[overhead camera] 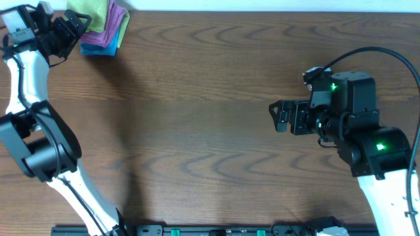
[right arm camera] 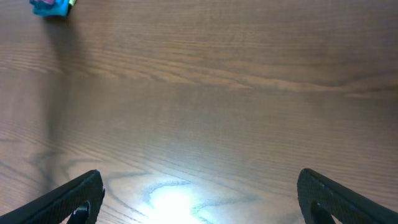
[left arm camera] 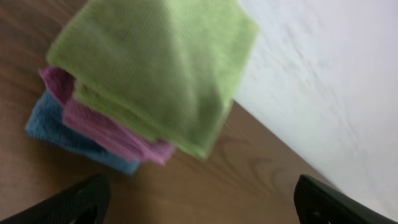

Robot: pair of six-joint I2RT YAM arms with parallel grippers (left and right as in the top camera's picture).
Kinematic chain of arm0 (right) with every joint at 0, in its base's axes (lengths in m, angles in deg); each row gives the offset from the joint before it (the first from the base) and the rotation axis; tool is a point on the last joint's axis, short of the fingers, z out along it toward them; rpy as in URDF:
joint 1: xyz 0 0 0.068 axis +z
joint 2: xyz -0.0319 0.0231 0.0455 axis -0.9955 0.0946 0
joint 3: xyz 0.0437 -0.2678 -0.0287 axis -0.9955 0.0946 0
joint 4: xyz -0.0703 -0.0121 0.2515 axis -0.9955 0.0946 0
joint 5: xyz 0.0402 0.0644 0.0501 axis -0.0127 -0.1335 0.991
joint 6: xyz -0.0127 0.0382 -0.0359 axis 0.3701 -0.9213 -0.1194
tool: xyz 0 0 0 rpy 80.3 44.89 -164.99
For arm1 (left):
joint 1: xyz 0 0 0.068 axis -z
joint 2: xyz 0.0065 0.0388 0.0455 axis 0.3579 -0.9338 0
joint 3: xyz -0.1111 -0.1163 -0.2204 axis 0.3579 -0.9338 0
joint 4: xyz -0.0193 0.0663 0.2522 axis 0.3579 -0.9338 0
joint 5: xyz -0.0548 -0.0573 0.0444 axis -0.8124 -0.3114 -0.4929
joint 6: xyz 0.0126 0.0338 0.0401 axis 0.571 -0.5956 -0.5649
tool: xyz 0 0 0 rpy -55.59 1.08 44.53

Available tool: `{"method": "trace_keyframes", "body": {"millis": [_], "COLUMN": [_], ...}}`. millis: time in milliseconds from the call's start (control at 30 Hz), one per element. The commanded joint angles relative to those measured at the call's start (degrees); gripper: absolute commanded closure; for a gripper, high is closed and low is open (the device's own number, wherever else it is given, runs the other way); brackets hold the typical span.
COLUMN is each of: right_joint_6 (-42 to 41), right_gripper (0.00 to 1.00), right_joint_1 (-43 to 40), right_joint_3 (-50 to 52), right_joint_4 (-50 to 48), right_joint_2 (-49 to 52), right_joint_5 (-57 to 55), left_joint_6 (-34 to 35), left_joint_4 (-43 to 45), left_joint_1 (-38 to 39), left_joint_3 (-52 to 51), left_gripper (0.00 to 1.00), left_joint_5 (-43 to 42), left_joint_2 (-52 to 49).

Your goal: Fold the cloth

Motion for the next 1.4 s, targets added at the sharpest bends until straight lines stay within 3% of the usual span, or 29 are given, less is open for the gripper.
{"method": "trace_keyframes", "body": {"millis": [0,167,333,533,733,867,1100,1367], "right_joint_6": [-0.35,0.85,3.15,6.75,11.41,12.48,15.10,15.43], "right_gripper": [0.01,0.01,0.01,0.01,0.01,0.01,0.01,0.01], "right_joint_1": [0.55,0.55,0.48,0.44,0.39,0.39,0.46,0.46], "right_joint_3": [-0.79,-0.79,-0.81,-0.83,-1.42,-1.86,-1.84,-1.79], "right_joint_4": [0.11,0.61,1.40,6.91,16.55,21.79,23.61,21.79], "right_joint_2": [-0.35,-0.48,-2.23,-8.07,-16.61,-22.49,-34.53,-36.81], "right_joint_5": [0.46,0.44,-1.79,-12.68,-21.31,-24.22,-24.26,-23.93], "left_joint_6": [-5.73,-11.78,-15.47,-19.45,-20.13,-20.09,-20.55,-21.38], "left_joint_4": [-4.42,-17.53,-26.16,-34.84,-35.85,-33.33,-31.28,-32.24], "left_joint_1": [-0.46,-0.57,-0.57,0.70,2.05,3.58,10.91,13.53], "left_joint_3": [1.53,1.53,1.51,1.27,-3.93,-12.68,-30.53,-36.48], "left_gripper": [0.05,0.05,0.05,0.05,0.05,0.05,0.05,0.05], "left_joint_5": [-0.09,7.17,6.86,6.88,8.35,10.08,16.44,17.46], "left_joint_2": [5.49,13.09,19.76,27.69,40.28,51.06,71.08,78.75]}}
